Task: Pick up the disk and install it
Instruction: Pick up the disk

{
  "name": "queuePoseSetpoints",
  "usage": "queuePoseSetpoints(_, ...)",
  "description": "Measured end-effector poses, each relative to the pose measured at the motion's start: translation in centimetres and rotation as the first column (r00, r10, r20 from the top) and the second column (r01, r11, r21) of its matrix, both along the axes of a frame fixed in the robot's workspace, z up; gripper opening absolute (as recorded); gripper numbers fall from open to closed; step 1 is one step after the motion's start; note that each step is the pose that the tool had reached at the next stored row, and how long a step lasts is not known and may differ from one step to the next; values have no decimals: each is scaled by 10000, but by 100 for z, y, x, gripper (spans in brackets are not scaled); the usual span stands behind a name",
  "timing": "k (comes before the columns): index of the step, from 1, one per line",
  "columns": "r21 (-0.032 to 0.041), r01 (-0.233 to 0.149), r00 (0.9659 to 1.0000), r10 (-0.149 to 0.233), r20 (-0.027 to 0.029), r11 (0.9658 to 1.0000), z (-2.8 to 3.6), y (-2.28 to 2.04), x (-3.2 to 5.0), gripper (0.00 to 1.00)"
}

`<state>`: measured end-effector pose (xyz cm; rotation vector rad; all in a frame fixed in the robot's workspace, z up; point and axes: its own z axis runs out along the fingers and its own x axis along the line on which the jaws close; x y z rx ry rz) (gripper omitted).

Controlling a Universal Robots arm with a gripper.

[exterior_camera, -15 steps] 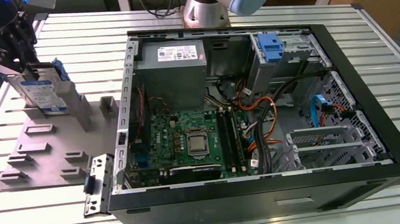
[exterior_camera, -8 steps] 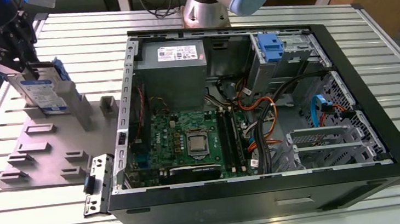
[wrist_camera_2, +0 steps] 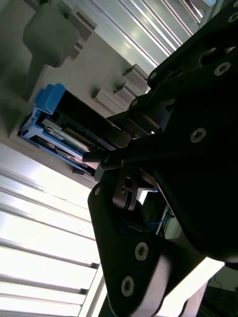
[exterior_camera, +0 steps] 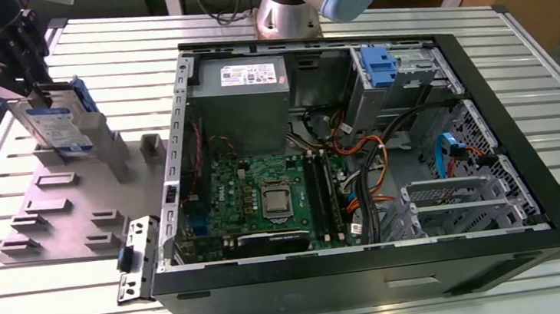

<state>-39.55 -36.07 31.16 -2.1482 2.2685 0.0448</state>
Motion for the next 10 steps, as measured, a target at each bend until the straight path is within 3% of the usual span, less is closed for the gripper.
queuePoseSetpoints(10, -1, 0, 10000, 0, -1, 10000, 247, 0, 0, 35)
